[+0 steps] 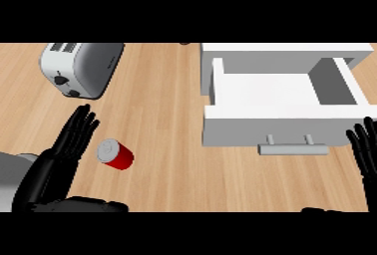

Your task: Pick up the can, place it into the drawer and close the drawer

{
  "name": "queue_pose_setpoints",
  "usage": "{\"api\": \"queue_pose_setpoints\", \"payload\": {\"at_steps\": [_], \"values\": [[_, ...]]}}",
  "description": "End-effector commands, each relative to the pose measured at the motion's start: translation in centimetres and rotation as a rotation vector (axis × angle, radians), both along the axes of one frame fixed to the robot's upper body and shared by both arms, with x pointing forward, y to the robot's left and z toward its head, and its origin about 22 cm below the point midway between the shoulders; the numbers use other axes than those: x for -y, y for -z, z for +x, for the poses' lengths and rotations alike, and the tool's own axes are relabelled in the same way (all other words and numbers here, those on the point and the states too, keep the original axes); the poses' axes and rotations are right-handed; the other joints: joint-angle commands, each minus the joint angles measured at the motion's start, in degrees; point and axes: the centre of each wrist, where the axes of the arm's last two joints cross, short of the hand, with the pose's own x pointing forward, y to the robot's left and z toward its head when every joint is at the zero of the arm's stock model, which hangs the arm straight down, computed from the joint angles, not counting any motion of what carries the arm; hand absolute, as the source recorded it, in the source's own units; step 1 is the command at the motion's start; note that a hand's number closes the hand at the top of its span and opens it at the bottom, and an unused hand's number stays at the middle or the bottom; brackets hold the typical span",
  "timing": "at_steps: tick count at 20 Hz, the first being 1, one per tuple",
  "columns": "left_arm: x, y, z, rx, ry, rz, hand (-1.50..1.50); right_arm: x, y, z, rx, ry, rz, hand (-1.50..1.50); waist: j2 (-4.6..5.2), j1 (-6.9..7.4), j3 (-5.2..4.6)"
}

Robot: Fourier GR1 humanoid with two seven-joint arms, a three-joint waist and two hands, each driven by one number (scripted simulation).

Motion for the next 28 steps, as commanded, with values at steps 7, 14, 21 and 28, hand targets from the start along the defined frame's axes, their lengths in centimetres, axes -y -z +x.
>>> {"api": "queue_pose_setpoints", "payload": {"at_steps": [7, 14, 21, 28], "values": [[-0.9, 4.1, 0.5, -0.018, -0.037, 0.002, -1.50, 0.6, 0.8, 0.9, 0.008, 0.001, -0.016, -1.50, 0.00, 0.14, -0.01], [-1.4, 9.3, 2.0, -0.033, -0.051, 0.029, -1.50, 0.8, 1.1, -0.8, 0.004, -0.024, -0.004, -1.50, 0.04, -0.14, -0.02], [-4.8, 10.3, 2.9, -0.041, -0.082, 0.036, -1.50, -0.4, 2.6, -0.9, 0.001, -0.009, 0.009, -1.50, 0.03, -0.16, -0.02], [-7.5, 12.9, -0.1, -0.047, -0.110, 0.050, -1.50, 1.3, 1.6, 0.7, 0.023, 0.017, 0.007, -1.50, 0.02, 0.16, -0.01]]}}
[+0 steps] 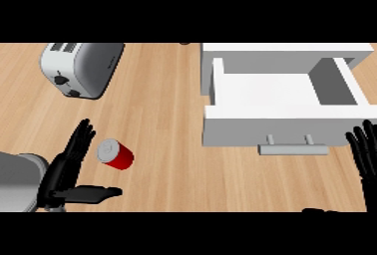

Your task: Pick up the can, place it into the drawer and close the drawer

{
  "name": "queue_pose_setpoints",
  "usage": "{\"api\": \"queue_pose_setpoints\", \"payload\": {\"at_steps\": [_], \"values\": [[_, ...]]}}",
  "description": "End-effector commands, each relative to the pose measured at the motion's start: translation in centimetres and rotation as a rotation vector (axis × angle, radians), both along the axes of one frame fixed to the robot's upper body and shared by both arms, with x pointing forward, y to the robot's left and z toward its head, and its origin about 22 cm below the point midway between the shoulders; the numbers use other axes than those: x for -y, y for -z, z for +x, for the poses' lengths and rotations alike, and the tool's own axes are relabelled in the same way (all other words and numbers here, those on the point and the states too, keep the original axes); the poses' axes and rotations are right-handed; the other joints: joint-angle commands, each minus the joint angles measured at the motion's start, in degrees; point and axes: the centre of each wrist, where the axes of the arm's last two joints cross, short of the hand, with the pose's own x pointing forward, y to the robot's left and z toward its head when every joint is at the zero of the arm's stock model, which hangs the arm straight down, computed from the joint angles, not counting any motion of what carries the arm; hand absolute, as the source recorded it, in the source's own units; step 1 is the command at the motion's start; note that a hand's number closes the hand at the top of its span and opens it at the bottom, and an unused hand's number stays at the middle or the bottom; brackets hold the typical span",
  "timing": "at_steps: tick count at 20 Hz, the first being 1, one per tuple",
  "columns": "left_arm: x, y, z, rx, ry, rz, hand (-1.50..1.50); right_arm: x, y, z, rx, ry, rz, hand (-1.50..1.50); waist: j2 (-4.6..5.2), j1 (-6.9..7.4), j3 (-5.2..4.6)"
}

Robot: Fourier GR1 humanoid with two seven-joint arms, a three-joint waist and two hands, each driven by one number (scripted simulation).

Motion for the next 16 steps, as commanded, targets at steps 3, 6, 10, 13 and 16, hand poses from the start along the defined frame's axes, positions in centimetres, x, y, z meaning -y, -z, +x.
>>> {"api": "queue_pose_setpoints", "payload": {"at_steps": [3, 6, 10, 13, 16], "values": [[-2.5, 2.2, -0.3, -0.011, 0.010, 0.012, -1.50, -0.2, 1.3, -0.8, 0.016, 0.014, 0.000, -1.50, 0.00, -0.06, 0.01], [-2.0, 2.6, -1.1, -0.011, -0.005, 0.001, -1.50, 0.9, -0.6, 1.2, 0.012, 0.006, 0.008, -1.50, 0.01, 0.10, 0.01], [-1.9, 3.6, -1.4, -0.039, 0.012, -0.019, -1.50, 0.4, -1.6, -1.7, 0.000, 0.000, 0.002, -1.50, -0.03, -0.04, 0.01], [-2.5, 4.8, -0.1, -0.052, -0.020, 0.000, -1.50, 0.0, -2.0, 0.1, 0.008, -0.003, -0.004, -1.50, 0.01, -0.05, 0.00], [-3.0, 5.0, -0.3, -0.048, -0.020, -0.028, -1.50, 0.6, -1.0, -1.6, -0.003, 0.007, -0.011, -1.50, -0.02, -0.10, 0.01]]}}
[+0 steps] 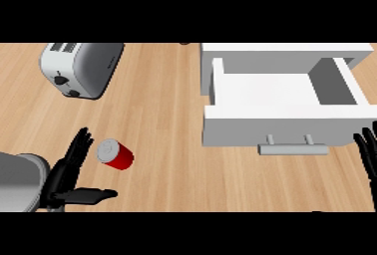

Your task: Pick up the can, place it into the drawer and close the drawer

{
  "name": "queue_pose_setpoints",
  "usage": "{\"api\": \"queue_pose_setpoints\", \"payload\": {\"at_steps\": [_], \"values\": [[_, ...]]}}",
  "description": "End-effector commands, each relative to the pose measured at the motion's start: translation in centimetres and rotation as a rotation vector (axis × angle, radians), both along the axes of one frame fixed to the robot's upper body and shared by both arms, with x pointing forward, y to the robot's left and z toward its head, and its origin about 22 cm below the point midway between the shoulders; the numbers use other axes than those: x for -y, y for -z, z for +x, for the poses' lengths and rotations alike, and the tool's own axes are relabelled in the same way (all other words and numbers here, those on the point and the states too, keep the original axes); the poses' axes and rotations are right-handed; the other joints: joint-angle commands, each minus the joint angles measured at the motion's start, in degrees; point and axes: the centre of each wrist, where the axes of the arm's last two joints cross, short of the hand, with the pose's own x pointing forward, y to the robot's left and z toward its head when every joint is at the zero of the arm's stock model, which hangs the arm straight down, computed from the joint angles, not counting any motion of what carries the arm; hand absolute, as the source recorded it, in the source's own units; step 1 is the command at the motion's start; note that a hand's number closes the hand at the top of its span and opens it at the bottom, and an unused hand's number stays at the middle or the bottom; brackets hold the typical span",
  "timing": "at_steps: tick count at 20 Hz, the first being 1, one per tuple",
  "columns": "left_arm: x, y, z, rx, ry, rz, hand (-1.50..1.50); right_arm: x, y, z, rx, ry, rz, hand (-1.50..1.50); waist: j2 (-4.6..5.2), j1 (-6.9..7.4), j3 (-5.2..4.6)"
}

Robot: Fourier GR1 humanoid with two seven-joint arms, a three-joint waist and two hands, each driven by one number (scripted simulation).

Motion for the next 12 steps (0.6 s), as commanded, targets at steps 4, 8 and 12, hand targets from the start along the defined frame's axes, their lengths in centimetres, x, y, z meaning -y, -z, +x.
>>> {"api": "queue_pose_setpoints", "payload": {"at_steps": [4, 8, 12], "values": [[-1.6, 0.3, -0.5, -0.025, -0.011, -0.026, -1.50, -0.6, -0.5, -0.1, 0.017, 0.019, 0.009, -1.50, -0.02, 0.09, 0.01], [-1.1, 2.6, 1.1, 0.000, -0.015, -0.039, -1.50, 1.2, -0.6, -1.0, 0.030, 0.014, 0.006, -1.50, 0.01, -0.14, -0.01], [1.2, 1.7, 2.3, -0.024, 0.001, -0.029, -1.50, -1.1, -1.3, 0.4, 0.011, -0.006, 0.002, -1.50, -0.01, 0.04, 0.00]]}}
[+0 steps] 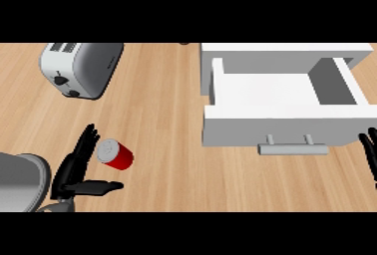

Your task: Pick up the can, place it into the drawer and close the drawer

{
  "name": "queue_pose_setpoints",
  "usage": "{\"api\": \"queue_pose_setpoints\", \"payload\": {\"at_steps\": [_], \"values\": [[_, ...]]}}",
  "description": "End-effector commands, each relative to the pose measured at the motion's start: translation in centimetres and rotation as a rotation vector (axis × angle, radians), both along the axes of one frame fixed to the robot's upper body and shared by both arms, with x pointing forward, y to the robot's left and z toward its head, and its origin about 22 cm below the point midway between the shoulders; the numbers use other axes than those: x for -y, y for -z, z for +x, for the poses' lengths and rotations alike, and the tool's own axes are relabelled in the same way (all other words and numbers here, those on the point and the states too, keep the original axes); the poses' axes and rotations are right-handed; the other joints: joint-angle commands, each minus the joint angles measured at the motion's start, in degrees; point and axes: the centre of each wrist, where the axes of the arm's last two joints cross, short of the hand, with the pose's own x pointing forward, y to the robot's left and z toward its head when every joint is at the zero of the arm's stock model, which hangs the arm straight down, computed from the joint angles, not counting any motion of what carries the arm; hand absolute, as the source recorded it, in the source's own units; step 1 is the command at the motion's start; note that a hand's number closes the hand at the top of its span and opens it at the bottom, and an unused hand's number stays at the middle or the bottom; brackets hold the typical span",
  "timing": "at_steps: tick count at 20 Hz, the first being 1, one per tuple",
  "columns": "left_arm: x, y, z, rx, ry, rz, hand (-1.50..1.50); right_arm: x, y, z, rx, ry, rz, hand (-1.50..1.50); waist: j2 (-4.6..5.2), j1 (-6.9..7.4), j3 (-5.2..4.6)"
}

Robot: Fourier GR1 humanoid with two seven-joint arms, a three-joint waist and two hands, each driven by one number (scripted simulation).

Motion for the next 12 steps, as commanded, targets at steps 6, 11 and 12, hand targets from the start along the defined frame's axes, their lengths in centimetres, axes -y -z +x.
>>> {"api": "queue_pose_setpoints", "payload": {"at_steps": [6, 11, 12], "values": [[2.6, 1.6, 0.5, -0.002, 0.001, 0.004, -1.50, 0.1, -0.1, -0.7, 0.000, 0.009, -0.004, -1.50, -0.02, -0.01, 0.00], [1.7, 0.7, 2.4, -0.009, 0.014, -0.011, -1.50, -1.2, -1.2, 0.2, 0.000, 0.008, -0.001, -1.50, -0.01, 0.01, 0.00], [4.7, 2.8, 2.7, -0.010, 0.025, -0.005, -1.50, -1.0, -0.4, 0.3, -0.004, 0.001, -0.018, -1.50, 0.05, -0.20, -0.02]]}}
